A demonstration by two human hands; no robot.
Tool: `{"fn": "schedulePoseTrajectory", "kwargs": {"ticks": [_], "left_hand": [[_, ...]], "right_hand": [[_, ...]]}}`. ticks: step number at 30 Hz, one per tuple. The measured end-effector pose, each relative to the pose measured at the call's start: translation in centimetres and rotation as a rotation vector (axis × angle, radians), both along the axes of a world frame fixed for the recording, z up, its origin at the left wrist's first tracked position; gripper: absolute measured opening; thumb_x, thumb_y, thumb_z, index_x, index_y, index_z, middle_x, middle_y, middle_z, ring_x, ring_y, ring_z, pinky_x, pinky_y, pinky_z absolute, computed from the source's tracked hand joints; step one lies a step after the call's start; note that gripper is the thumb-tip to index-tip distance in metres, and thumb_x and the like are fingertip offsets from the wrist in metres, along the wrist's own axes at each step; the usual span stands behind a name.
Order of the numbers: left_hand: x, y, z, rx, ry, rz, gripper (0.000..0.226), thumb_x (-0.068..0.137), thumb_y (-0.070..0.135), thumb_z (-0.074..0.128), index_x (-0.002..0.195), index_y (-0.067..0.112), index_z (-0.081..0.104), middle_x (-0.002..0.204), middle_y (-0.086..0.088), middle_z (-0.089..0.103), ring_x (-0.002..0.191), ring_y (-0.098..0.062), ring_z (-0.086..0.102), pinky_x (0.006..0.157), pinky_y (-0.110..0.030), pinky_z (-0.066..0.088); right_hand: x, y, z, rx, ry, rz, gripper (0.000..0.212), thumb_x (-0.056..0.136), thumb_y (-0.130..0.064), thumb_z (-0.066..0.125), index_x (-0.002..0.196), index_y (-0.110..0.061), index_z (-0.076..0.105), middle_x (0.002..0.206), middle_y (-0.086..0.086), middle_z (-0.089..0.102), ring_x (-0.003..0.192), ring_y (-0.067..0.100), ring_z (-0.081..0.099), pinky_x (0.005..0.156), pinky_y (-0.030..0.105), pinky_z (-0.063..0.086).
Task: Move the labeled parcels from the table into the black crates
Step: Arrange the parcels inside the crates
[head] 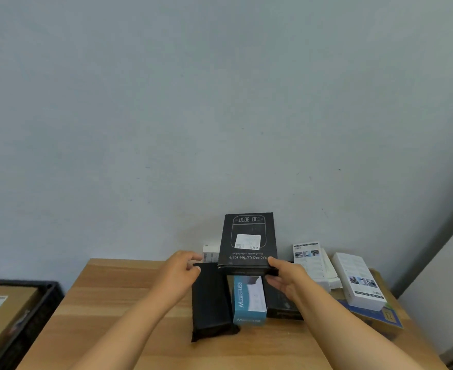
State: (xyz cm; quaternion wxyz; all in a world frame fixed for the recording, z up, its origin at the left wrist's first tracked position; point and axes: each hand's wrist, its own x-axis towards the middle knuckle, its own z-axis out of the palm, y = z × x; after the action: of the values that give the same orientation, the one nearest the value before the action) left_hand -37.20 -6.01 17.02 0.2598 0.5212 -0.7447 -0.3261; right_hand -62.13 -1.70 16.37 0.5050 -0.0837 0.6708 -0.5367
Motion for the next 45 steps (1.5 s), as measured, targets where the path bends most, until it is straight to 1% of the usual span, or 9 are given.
{"fn": "schedulePoseTrajectory", "kwargs": {"ticks": [5,9,20,24,29,33,36,40,45], "left_hand": [[2.7,-2.1,3.9,-0.043,-0.005,0.071,0.038,0.095,0.022,0.051,0.133,0.021,0.049,0.135,0.002,0.051,0.112,-0.013,0.053,0.094,-0.03,0.045],[3.9,-3.8,7.6,-0.006,0.074,0.087,0.047,0.098,0.028,0.045,0.142,0.015,0.037,0.142,-0.005,0.045,0.124,-0.022,0.048,0.096,-0.031,0.04],[6.4,-4.0,13.6,0.026,0.487,0.023,0.042,0.099,0.022,0.046,0.14,0.02,0.04,0.118,0.0,0.056,0.106,-0.017,0.057,0.091,-0.037,0.051],[7.1,-3.7,14.7,-0.035,0.515,0.01,0.041,0.097,0.018,0.049,0.137,0.021,0.04,0.112,0.003,0.054,0.103,-0.017,0.057,0.087,-0.033,0.053],[7.6,-3.8,15.3,-0.102,0.525,0.006,0.039,0.094,0.013,0.055,0.128,0.028,0.044,0.121,0.006,0.053,0.11,-0.015,0.054,0.093,-0.036,0.051],[7.8,-3.7,15.7,-0.165,0.555,0.008,0.041,0.094,0.004,0.052,0.118,0.037,0.047,0.119,0.01,0.052,0.096,-0.005,0.055,0.07,-0.018,0.047],[8.2,-3.8,16.2,-0.106,0.619,0.001,0.04,0.098,0.006,0.041,0.117,0.039,0.052,0.123,0.003,0.052,0.103,-0.012,0.055,0.073,-0.021,0.05],[8.4,-3.8,16.5,-0.005,0.667,-0.065,0.034,0.102,0.02,0.036,0.128,0.027,0.057,0.121,0.003,0.06,0.107,-0.007,0.056,0.076,-0.019,0.048],[8.2,-3.7,16.3,0.016,0.708,-0.071,0.036,0.097,0.02,0.051,0.132,0.024,0.052,0.121,0.004,0.061,0.104,-0.006,0.06,0.076,-0.019,0.05]], "right_hand": [[3.9,-1.1,4.4,-0.208,-0.025,0.092,0.02,0.087,-0.006,0.066,0.102,0.004,0.056,0.093,0.02,0.068,0.082,0.029,0.069,0.078,0.036,0.056],[6.3,-1.4,7.3,-0.369,-0.03,0.133,0.032,0.087,-0.002,0.064,0.115,0.006,0.051,0.096,0.019,0.067,0.085,0.03,0.067,0.089,0.038,0.051],[9.7,-1.3,11.4,-0.555,0.049,0.288,0.043,0.089,0.007,0.055,0.131,0.0,0.046,0.114,0.013,0.064,0.099,0.023,0.066,0.086,0.032,0.054],[10.2,-1.2,13.2,-0.425,0.51,0.447,0.044,0.093,-0.005,0.056,0.135,-0.014,0.048,0.13,0.005,0.057,0.103,0.017,0.059,0.087,0.031,0.05],[10.9,-1.9,15.1,-0.424,1.022,0.379,0.038,0.093,-0.014,0.057,0.131,-0.021,0.051,0.117,0.003,0.054,0.096,0.017,0.055,0.078,0.028,0.046],[11.3,-2.1,15.7,-0.488,0.832,0.373,0.031,0.095,-0.008,0.053,0.124,-0.017,0.052,0.097,0.002,0.062,0.081,0.013,0.064,0.069,0.022,0.052],[10.9,-2.1,15.7,-0.543,0.563,0.358,0.028,0.094,-0.002,0.051,0.118,-0.017,0.056,0.105,0.005,0.066,0.092,0.017,0.066,0.091,0.032,0.052],[10.7,-1.3,16.2,-0.645,0.393,0.385,0.02,0.1,-0.02,0.044,0.109,-0.025,0.062,0.101,0.003,0.071,0.097,0.019,0.064,0.084,0.03,0.053],[10.3,-1.6,16.2,-0.607,0.355,0.461,0.03,0.102,-0.037,0.037,0.127,-0.039,0.052,0.114,0.001,0.067,0.108,0.02,0.061,0.093,0.038,0.051]]}}
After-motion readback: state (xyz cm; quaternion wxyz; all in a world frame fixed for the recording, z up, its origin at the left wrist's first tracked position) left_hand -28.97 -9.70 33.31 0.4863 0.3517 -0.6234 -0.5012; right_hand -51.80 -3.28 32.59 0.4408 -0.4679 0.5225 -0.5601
